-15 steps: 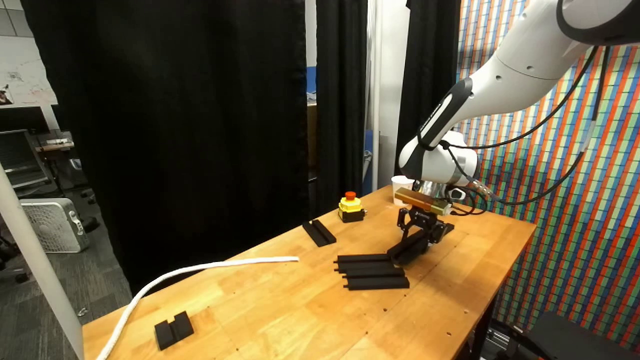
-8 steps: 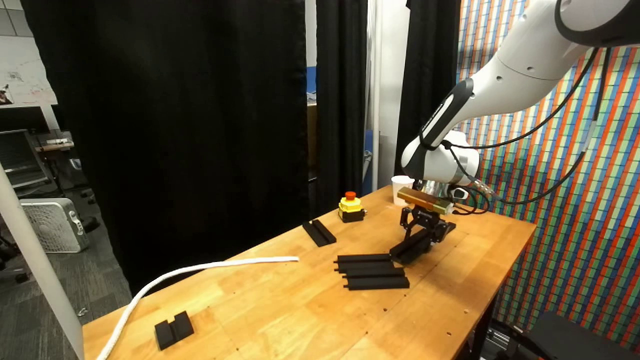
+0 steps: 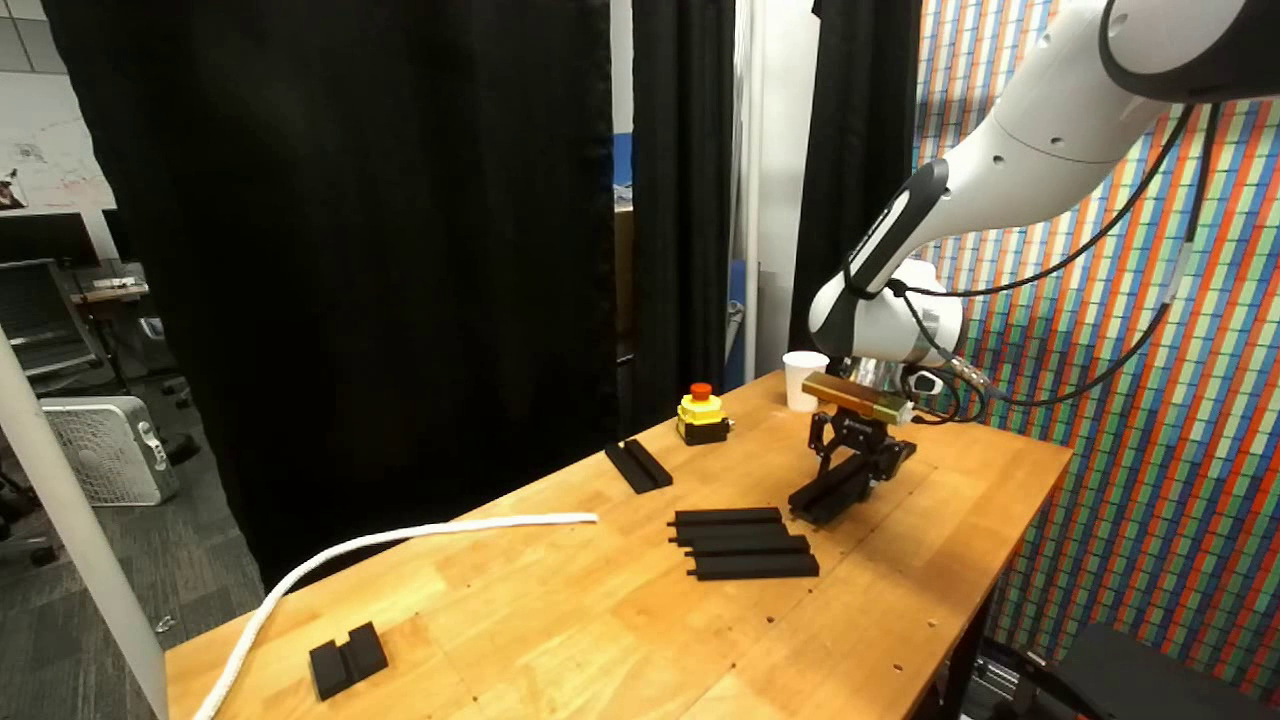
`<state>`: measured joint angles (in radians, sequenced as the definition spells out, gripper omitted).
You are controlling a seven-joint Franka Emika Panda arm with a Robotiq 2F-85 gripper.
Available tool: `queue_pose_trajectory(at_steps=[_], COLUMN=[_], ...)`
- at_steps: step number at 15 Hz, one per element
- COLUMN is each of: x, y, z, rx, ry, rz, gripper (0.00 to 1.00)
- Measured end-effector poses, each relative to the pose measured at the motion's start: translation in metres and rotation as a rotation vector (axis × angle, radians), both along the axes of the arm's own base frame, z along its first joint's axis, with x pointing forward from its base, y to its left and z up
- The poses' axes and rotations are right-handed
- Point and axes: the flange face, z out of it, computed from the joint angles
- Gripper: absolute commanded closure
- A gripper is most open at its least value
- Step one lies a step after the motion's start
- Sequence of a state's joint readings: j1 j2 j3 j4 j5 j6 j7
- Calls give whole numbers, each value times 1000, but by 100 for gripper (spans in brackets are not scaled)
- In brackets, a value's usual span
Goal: Put the black objects in a line
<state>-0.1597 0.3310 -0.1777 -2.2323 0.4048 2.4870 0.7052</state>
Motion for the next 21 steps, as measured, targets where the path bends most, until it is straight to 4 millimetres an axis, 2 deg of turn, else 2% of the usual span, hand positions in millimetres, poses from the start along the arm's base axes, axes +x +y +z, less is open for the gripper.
queue_pose_trajectory(at_steps=[8,9,11,17,19,21], x=[9,9,9,8,9,10], y=[-7,-8,-9,-5,4,23], z=[-4,-4,-4,-10,-6,4], rx=[10,12,15,11,9,16], ry=[45,47,53,79,90,104], rz=[28,29,30,51,56,45], gripper=[55,7,1,0,0,0])
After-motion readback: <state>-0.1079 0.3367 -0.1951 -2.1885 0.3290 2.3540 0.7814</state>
